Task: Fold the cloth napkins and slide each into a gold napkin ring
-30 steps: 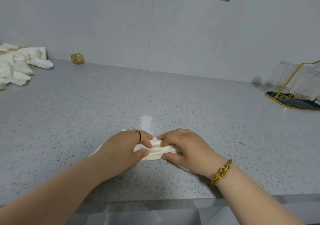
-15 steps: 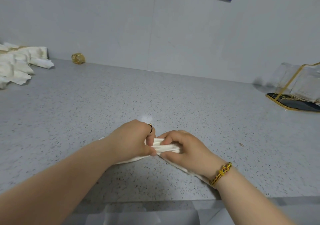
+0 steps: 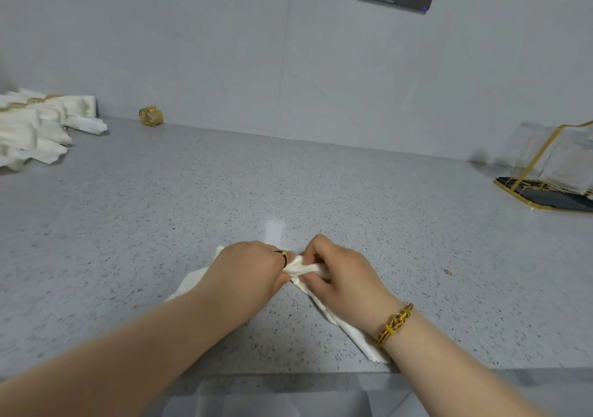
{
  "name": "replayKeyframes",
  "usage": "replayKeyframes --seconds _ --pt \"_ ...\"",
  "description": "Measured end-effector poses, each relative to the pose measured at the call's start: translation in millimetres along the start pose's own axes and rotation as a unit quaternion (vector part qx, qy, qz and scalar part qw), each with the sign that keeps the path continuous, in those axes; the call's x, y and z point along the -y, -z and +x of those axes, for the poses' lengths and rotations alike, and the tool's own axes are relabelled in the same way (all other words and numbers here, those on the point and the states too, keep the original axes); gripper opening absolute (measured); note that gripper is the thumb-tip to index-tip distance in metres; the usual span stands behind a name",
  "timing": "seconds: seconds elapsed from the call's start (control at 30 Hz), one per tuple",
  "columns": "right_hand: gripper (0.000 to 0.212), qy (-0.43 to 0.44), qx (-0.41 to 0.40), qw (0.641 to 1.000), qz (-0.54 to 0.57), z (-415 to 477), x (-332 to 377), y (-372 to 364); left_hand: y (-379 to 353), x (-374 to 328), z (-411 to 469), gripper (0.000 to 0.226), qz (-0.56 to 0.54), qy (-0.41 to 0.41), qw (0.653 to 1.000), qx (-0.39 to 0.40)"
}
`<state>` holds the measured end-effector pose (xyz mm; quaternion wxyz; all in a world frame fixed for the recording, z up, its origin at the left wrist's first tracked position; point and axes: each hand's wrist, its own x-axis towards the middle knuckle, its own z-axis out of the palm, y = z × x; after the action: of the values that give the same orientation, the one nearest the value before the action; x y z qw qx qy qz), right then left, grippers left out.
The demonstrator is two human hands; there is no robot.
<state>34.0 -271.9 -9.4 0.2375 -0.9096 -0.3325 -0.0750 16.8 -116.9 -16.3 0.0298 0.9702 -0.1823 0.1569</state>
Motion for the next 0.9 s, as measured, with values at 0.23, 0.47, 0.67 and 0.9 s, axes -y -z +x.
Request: replayKeyframes --seconds 0.23,0.47,0.67,0.9 --pt "0.038 -0.041 0.011 0.996 0.081 10 4 6 7 34 -3 0.047 -0.061 0.028 0.996 -0.057" --pt "0.021 -0.071 0.013 0.995 0.065 75 3 -13 18 143 -11 0.032 -0.021 0.227 0.974 -0.020" --pt "0.023 -0.058 0.061 0.996 -0.001 163 14 -44 29 214 -15 0.031 -0.022 0.343 0.939 -0.012" --pt "0.036 -0.014 0.091 0.985 -0.144 313 24 -91 16 260 -17 0.030 -0.067 0.409 0.908 -0.069"
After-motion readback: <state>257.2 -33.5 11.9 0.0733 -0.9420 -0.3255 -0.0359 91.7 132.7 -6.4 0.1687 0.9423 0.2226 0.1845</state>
